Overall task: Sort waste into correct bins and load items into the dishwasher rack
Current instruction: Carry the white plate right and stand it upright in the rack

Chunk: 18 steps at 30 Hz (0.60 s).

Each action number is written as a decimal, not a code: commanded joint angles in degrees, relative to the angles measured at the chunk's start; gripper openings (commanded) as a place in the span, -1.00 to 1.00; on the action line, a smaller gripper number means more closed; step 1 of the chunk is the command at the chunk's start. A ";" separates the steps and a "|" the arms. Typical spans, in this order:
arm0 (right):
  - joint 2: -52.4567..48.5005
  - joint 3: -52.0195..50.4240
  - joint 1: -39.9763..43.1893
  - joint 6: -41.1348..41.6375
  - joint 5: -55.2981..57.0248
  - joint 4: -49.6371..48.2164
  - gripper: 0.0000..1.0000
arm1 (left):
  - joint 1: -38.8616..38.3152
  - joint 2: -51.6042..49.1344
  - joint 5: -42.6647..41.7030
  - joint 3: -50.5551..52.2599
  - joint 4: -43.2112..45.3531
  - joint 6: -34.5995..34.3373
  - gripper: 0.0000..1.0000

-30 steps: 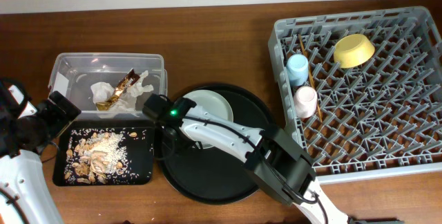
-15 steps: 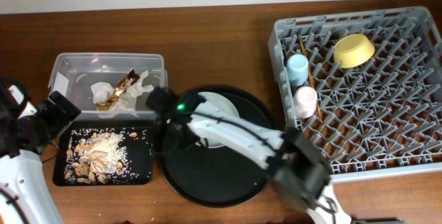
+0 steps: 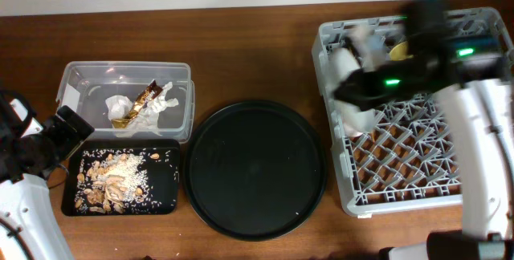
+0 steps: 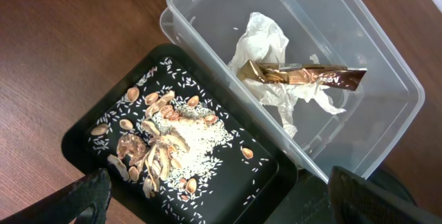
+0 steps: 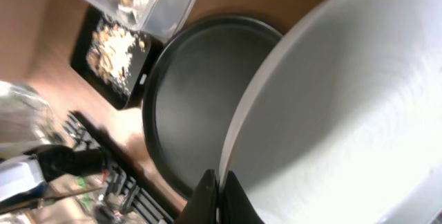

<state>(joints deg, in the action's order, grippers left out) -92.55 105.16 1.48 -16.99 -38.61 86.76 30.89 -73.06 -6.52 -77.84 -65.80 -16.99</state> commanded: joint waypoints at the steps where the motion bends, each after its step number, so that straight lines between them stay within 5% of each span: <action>1: -4.28 0.15 13.03 -17.77 -13.22 3.28 -0.92 | 0.31 0.26 0.57 0.07 0.04 -0.55 0.98; 6: -12.33 0.15 21.86 -26.10 -16.13 4.11 -0.92 | 0.31 0.28 0.57 0.07 0.04 -0.55 0.98; 18: -21.16 0.17 22.01 -30.58 -20.37 4.24 -0.92 | 0.31 0.28 0.59 0.07 0.04 -0.52 0.98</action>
<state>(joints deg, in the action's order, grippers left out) -113.12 105.14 23.81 -46.30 -54.06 89.80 30.89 -73.08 -6.55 -77.84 -65.78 -16.99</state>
